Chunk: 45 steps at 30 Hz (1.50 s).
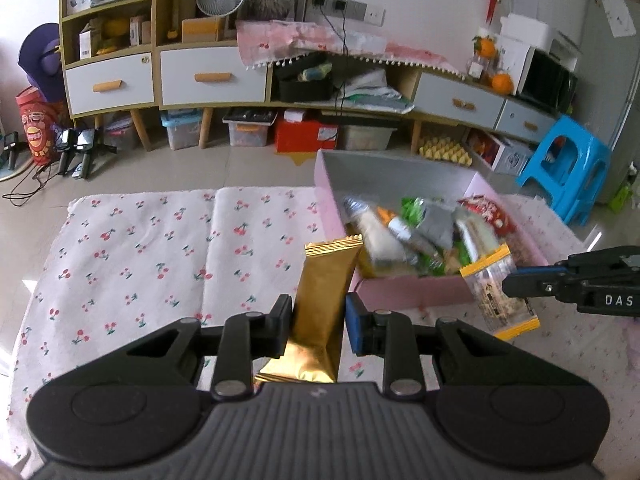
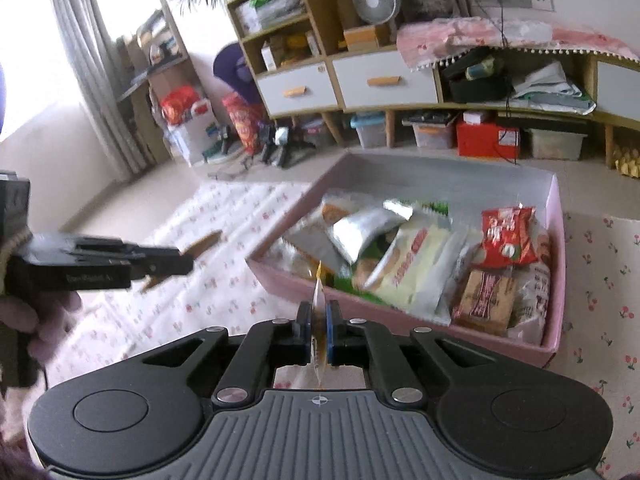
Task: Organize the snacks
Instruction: 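Carry the gold bar and yellow cake packet into the pink box, open both tools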
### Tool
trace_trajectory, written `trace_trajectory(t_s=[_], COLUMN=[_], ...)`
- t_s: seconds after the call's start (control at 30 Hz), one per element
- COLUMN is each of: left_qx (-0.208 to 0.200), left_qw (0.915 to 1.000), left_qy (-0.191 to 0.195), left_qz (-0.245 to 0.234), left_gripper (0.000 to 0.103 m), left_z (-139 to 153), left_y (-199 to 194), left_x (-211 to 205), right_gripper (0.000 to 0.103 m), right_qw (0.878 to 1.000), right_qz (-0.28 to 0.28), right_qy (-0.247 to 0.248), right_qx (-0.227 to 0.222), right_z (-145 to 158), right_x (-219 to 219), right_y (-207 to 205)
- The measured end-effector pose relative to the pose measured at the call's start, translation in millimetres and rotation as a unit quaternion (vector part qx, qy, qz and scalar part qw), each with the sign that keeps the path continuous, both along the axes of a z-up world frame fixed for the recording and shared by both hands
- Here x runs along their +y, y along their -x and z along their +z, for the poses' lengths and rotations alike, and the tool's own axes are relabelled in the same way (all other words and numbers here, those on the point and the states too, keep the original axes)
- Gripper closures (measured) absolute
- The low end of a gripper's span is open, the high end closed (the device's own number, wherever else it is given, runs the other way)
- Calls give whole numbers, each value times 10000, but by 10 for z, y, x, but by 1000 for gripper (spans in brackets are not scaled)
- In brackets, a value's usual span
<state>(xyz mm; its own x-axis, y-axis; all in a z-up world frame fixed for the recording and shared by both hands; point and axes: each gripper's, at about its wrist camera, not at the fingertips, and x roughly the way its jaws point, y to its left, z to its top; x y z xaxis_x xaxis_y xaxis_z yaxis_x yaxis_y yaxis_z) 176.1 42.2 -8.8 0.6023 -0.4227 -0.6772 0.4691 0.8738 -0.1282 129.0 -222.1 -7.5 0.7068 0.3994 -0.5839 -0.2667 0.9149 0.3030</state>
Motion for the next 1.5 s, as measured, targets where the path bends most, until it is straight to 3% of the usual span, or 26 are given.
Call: trace_trajectory(t_s=[0.2,0.37,0.67,0.97,1.33,1.37,1.4,1.5], left_qx=[-50,-111,-276,-30,115,109,99,14], left_qw=[9999,9996,9996,9996,9982,9983,9984,9986], left_qy=[159,225,47,-257,-569,-551,-532,-524], left_qz=[13,91,101,73,160,156,141,62], left_gripper=[77,77,77,77,77,77,76,56], left_z=[61,102,197,161,84,88,95,111], left_y=[-7,-29,-130,-396,-521,-517,-518,-482], left_x=[-125,-302,-796,-1251,-1411,-1402,-1406,-1409], right_gripper=[98,98,97,97,97,93,89,89], right_qw=[9984,9957,9908,9805,9809,9809,9810,9797], right_qz=[-370,-776,-1320,-1775,-1905,-1920,-1925,-2000], right_qy=[-297,-216,84,787,358,293,191,-112], right_qx=[-301,-455,-289,-285,-136,-120,-123,-26], right_z=[229,332,302,266,136,121,113,103], right_x=[-180,-315,-417,-393,-449,-461,-472,-528], right_y=[-1,-39,-201,-308,-447,-451,-446,-449])
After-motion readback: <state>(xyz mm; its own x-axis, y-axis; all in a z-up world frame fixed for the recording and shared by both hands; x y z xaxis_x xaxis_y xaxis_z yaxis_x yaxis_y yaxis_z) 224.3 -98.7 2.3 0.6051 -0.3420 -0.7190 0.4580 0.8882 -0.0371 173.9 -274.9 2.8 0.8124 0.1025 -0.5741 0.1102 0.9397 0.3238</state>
